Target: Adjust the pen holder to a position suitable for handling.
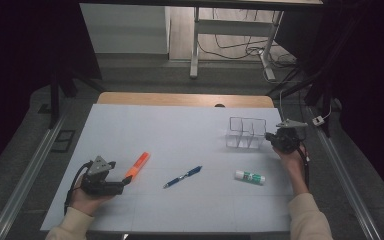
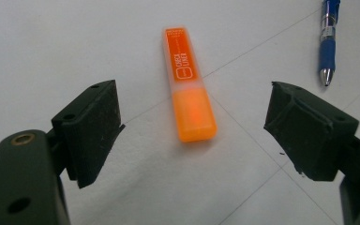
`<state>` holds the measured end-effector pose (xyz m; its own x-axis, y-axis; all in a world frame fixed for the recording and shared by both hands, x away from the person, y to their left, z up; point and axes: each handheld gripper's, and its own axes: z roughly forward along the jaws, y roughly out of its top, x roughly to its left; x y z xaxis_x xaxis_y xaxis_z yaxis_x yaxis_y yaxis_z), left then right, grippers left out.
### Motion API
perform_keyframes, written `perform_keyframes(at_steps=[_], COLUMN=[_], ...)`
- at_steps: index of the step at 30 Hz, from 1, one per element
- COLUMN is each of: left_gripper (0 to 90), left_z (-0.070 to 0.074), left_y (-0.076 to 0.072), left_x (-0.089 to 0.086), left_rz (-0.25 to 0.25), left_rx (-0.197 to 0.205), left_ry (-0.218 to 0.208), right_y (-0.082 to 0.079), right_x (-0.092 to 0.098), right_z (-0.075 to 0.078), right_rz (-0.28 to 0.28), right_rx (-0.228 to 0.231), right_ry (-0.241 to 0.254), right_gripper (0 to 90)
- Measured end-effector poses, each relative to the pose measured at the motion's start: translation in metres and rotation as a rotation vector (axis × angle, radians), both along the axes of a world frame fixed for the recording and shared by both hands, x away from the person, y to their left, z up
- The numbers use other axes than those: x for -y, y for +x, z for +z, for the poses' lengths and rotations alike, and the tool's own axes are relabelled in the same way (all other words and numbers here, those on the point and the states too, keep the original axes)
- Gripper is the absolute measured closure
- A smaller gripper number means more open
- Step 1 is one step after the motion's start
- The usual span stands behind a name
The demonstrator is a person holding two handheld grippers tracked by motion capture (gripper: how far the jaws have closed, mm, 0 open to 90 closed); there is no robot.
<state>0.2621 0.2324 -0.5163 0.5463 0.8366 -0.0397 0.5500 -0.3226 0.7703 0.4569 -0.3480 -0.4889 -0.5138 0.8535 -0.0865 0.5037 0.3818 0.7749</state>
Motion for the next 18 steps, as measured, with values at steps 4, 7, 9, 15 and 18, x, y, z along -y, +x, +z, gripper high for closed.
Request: perform_keyframes(at_steps=[4, 7, 9, 15, 18], left_gripper=[18.5, 18.5, 18.5, 18.5, 18.5], left_z=[-0.0002, -0.0003, -0.0004, -0.0008, -0.0009], left_y=[0.0001, 0.0000, 0.0000, 0.0000, 0.0000], left_x=[-0.0001, -0.0002, -0.0002, 0.0004, 0.0004], left_rz=[0.002, 0.001, 0.001, -0.002, -0.002], left_rx=[0.000, 0.000, -0.001, -0.001, -0.001], left_ry=[0.002, 0.003, 0.003, 0.006, 0.006], right_y=[0.0023, 0.0031, 0.0032, 0.0038, 0.0037], right_x=[-0.0022, -0.0021, -0.0019, -0.0027, -0.0028], right_z=[-0.0005, -0.0001, -0.0004, -0.0007, -0.0006], right_rz=[0.018, 0.021, 0.022, 0.017, 0.015], right_rx=[-0.005, -0.003, -0.002, -0.001, -0.001], right_ry=[-0.003, -0.009, -0.004, -0.013, -0.012], right_gripper=[89.0, 89.0, 89.0, 89.1, 89.0])
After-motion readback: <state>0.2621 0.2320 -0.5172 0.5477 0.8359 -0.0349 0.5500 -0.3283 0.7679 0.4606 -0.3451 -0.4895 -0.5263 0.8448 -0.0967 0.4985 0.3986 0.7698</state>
